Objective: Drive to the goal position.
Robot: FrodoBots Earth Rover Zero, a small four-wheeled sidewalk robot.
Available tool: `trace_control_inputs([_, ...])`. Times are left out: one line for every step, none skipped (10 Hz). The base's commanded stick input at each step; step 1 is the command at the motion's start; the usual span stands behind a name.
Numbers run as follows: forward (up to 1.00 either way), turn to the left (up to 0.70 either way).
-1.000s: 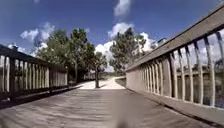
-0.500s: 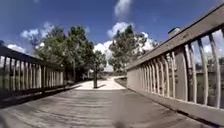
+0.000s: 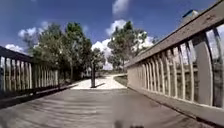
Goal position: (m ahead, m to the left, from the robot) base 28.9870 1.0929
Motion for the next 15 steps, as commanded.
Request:
trace_control_inputs([0.70,0.00])
trace_control_inputs([0.70,0.00])
trace_control_inputs([0.70,0.00])
trace_control_inputs([0.70,0.00])
trace_control_inputs([0.70,0.00])
trace_control_inputs([0.70,0.00])
trace_control_inputs([0.70,0.00])
trace_control_inputs([0.70,0.00])
trace_control_inputs([0.70,0.00])
trace_control_inputs([0.70,0.00])
trace_control_inputs([0.70,0.00])
trace_control_inputs([0.70,0.00])
trace_control_inputs([0.70,0.00])
trace_control_inputs([0.70,0.00])
trace_control_inputs([0.70,0.00])
